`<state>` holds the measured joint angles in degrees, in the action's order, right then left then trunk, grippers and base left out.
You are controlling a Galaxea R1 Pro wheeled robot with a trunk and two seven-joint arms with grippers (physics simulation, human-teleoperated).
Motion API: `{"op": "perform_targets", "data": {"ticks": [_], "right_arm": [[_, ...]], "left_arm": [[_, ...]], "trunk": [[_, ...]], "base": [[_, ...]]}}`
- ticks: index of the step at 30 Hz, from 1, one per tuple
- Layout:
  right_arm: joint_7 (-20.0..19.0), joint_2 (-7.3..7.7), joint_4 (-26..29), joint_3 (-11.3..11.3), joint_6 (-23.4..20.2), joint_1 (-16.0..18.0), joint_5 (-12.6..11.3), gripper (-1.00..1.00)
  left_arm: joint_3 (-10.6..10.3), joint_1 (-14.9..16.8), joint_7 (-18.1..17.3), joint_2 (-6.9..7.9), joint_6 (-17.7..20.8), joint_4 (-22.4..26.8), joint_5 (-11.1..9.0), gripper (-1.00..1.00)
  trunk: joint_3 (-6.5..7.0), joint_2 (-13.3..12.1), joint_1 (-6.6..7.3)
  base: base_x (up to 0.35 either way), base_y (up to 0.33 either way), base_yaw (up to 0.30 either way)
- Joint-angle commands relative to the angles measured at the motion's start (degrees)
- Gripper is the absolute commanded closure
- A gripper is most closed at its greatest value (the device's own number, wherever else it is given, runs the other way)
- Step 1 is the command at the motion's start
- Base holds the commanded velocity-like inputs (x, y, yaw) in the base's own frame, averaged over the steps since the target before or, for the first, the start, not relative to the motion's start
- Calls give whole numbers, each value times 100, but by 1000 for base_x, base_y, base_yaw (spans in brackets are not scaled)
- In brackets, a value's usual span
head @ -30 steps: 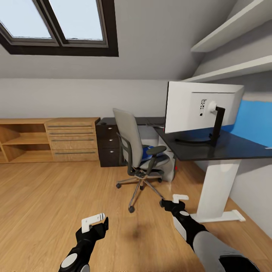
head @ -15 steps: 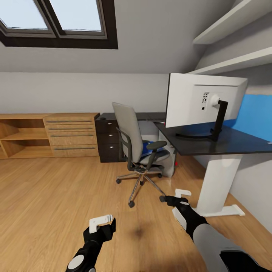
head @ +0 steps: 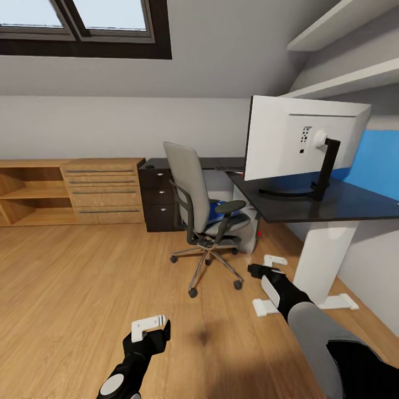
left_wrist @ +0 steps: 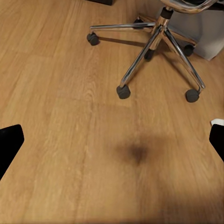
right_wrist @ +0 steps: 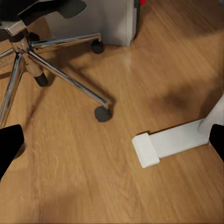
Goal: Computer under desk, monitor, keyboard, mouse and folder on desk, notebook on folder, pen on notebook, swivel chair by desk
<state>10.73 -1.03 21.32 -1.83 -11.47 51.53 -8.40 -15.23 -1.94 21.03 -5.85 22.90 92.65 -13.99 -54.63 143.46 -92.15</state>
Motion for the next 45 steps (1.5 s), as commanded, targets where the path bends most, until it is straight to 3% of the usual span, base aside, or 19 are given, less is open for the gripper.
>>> {"op": "perform_targets", "data": {"ticks": [1,7,45], "right_arm": [[17,-3,14,-5,63,2,-23,-100],[20,-15,-30,55,443,6,20,-100],[23,-65,-48,71,591,6,-4,-100]], "left_arm": [[-6,1,45,5,13,9,-60,-100],[-7,-1,42,28,21,8,-54,-100],[117,1,42,40,21,8,-43,-100]], "trunk": [[-5,2,1],[-5,2,1],[-5,2,1]], "base": [[0,0,0],[48,0,0],[254,0,0]]}}
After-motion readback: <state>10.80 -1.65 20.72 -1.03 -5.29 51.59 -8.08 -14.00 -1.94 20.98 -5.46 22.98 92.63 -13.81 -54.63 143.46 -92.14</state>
